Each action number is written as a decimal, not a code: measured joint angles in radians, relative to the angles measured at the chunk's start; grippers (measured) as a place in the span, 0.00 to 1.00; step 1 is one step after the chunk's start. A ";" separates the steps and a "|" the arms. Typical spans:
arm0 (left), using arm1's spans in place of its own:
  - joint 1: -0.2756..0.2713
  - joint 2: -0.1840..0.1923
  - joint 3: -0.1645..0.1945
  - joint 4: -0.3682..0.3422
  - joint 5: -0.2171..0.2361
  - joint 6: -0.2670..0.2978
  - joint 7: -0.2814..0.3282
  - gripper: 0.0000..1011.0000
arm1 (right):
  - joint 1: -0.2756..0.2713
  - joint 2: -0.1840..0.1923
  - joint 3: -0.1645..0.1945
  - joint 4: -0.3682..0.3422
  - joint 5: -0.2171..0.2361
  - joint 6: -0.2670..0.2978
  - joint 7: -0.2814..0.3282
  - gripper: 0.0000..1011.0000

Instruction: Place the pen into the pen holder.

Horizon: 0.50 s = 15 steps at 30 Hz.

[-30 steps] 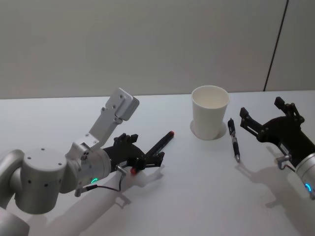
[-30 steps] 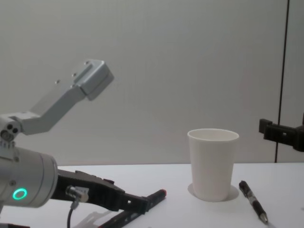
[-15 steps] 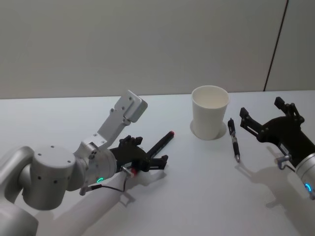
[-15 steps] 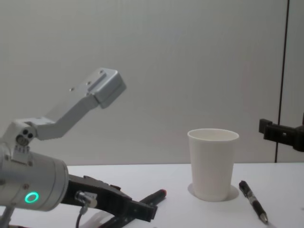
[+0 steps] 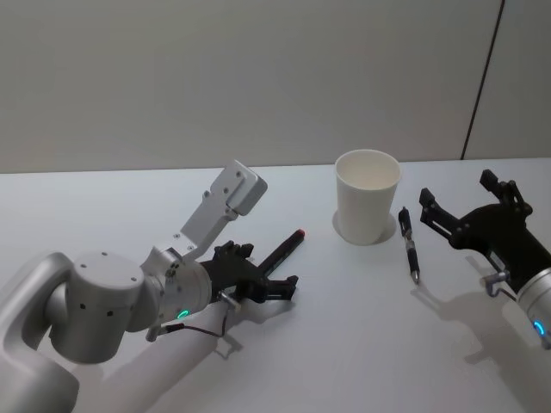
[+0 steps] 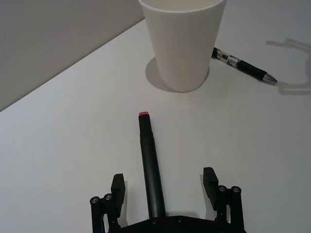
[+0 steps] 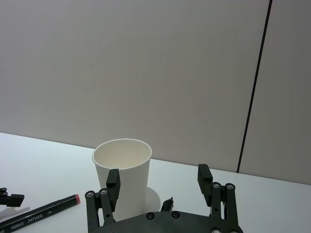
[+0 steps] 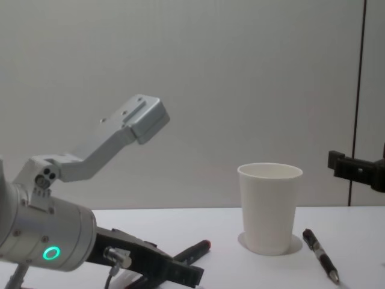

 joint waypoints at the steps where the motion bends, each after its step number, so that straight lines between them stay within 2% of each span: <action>1: -0.001 -0.002 0.000 0.002 0.000 0.004 0.001 0.99 | 0.000 0.000 0.000 0.000 0.000 0.000 0.000 0.99; 15: -0.006 -0.015 -0.002 0.016 -0.024 0.028 0.032 0.99 | 0.000 0.000 0.000 0.000 0.000 0.000 0.000 0.99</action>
